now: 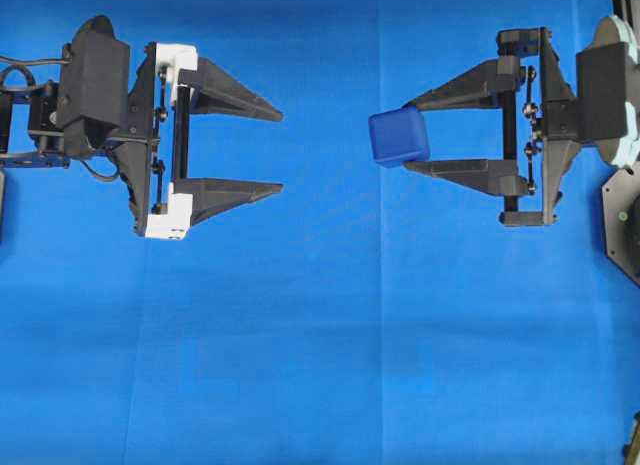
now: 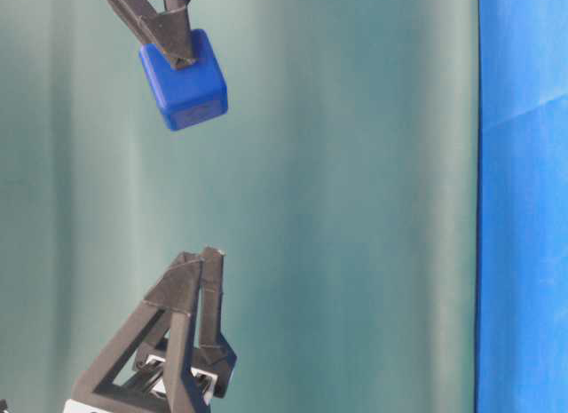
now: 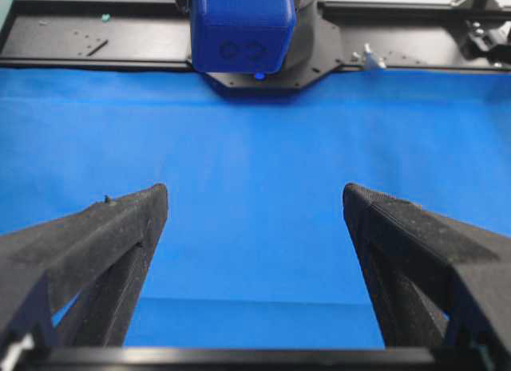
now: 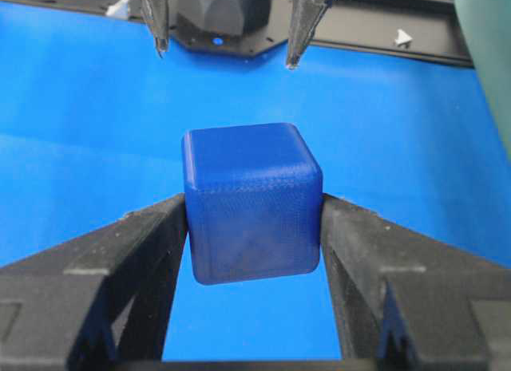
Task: Handover the blue block to the right arm after grasping it with the left arm, then place it in the designated position.
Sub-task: 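Pull the cube away to the right with the right gripper, then rotate the right gripper down and lower the cube to the table center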
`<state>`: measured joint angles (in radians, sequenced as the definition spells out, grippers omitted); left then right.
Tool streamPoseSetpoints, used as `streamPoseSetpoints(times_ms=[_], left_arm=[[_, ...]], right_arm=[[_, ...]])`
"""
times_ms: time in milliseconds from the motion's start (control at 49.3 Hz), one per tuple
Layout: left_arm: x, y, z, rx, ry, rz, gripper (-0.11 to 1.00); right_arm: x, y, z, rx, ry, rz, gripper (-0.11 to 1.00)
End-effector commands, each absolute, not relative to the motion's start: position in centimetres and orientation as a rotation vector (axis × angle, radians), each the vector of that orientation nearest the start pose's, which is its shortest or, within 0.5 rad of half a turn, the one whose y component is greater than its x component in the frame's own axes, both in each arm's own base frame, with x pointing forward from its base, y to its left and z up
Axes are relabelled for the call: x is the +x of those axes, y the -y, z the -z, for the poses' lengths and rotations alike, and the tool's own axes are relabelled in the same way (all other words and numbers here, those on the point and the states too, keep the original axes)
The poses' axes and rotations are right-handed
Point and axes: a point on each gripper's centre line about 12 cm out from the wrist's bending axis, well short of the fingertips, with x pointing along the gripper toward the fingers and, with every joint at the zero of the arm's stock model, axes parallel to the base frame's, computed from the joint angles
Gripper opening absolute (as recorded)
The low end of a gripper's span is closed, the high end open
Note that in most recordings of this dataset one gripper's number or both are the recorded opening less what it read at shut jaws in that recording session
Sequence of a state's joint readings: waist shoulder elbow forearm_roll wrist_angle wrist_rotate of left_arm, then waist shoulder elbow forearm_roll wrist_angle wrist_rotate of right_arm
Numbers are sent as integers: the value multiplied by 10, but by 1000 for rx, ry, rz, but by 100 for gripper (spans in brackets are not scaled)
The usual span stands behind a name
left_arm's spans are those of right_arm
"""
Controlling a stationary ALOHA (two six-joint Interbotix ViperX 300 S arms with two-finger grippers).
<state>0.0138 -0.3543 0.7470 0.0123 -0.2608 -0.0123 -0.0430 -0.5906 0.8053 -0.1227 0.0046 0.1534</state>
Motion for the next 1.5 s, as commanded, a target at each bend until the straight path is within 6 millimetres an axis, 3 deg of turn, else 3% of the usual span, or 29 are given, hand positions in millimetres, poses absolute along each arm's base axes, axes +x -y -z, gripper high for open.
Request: streamPoseSetpoints(times_ms=[0, 973, 1480], left_arm=[[345, -4, -309, -1, -100, -11, 93], [345, -4, -310, -1, -98, -11, 93], [345, -4, -311, -1, -97, -9, 93]], right_arm=[[291, 12, -328, 38, -194, 45, 45], [290, 12, -326, 41, -211, 47, 45], [280, 13, -298, 108, -462, 89, 45]])
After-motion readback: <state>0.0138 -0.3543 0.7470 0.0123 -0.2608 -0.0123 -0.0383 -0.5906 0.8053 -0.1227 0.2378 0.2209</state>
